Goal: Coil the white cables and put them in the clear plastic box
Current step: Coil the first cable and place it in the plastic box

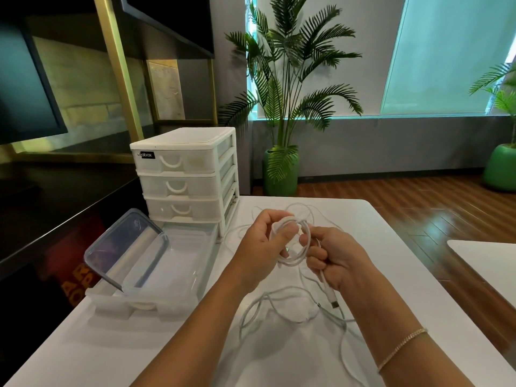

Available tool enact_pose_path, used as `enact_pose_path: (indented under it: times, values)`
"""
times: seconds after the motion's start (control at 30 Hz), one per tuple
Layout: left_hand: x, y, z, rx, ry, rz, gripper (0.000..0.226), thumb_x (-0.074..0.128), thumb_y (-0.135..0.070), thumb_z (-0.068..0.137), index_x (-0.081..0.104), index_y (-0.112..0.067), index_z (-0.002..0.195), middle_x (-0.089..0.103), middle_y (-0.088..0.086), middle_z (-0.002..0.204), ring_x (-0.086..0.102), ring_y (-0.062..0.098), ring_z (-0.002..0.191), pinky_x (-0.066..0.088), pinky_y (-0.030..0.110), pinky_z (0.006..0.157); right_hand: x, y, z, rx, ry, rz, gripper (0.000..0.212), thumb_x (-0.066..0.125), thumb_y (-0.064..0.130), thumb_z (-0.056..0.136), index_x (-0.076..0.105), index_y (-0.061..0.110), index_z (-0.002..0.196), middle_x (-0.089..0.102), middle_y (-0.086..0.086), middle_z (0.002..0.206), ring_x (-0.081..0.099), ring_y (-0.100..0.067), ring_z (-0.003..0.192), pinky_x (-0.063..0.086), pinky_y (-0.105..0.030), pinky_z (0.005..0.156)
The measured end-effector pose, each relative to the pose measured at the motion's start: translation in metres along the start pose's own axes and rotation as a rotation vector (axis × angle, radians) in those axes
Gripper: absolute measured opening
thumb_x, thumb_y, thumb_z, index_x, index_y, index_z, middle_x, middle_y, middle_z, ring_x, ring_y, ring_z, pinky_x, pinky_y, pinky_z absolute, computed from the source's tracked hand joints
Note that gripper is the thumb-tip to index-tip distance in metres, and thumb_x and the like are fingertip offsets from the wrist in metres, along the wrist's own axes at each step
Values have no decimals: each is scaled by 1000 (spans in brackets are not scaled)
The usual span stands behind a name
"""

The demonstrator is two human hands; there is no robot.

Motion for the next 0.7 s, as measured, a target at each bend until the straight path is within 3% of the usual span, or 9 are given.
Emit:
enact_pose_path:
  times: [0.1,0.17,0.27,0.33,0.43,0.53,0.6,0.7]
  values:
    - [-3,-4,0,48,91,151,40,59,-16,90,48,-47,113,53,-19,104,57,10,82,52,15,60,0,3,-4,-43,-31,-110,25,45,3,92,63,-4,76,46,-4,43,28,-6,25,22,-13,26]
    - [-3,-7,-1,81,131,273,48,62,-11,87,51,-50,112,51,-21,110,58,12,92,56,20,65,1,5,-6,-82,-59,-165,26,46,-1,90,60,-4,68,47,-7,46,27,-4,25,20,-12,27]
    - [-7,-8,0,108,81,443,38,70,-16,81,63,-36,112,57,-15,109,57,10,98,55,22,79,1,7,-8,-110,-84,-220,29,46,-4,87,56,-1,61,44,-10,52,27,-4,24,19,-11,28]
    - [-11,-9,0,109,41,479,31,71,-22,80,68,-27,110,62,-12,103,56,7,94,49,15,79,0,7,-8,-109,-87,-253,30,44,-6,87,55,-1,59,43,-10,49,26,-5,25,18,-11,30]
    - [-14,-10,0,121,76,436,21,69,-28,81,72,-24,101,68,-9,99,61,10,94,51,22,83,3,5,-9,-75,-53,-315,30,42,-7,86,55,-3,59,48,-7,40,25,-5,24,18,-11,30]
    - [-15,-11,0,107,72,401,21,69,-31,80,71,-23,100,67,-11,93,62,9,91,50,19,81,5,4,-10,-66,-15,-351,27,42,-6,86,56,-3,63,48,-5,39,25,-6,25,18,-13,30]
    - [-13,-11,0,131,61,393,17,68,-32,80,69,-26,96,65,-14,88,61,8,86,48,15,76,4,8,-10,-103,-17,-383,27,44,1,89,57,0,66,46,-3,37,26,-7,26,20,-15,32]
    - [-11,-13,0,175,25,364,9,65,-31,82,65,-27,90,65,-14,82,62,10,82,50,18,74,6,14,-12,-201,-12,-459,30,46,30,96,59,7,84,53,-2,43,33,-8,33,28,-19,35]
Point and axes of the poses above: each hand's wrist, its own z-axis towards the middle knuckle, its own x-axis out of the palm, y = z × x, the point moved 6 cm from there along z, towards the middle knuckle
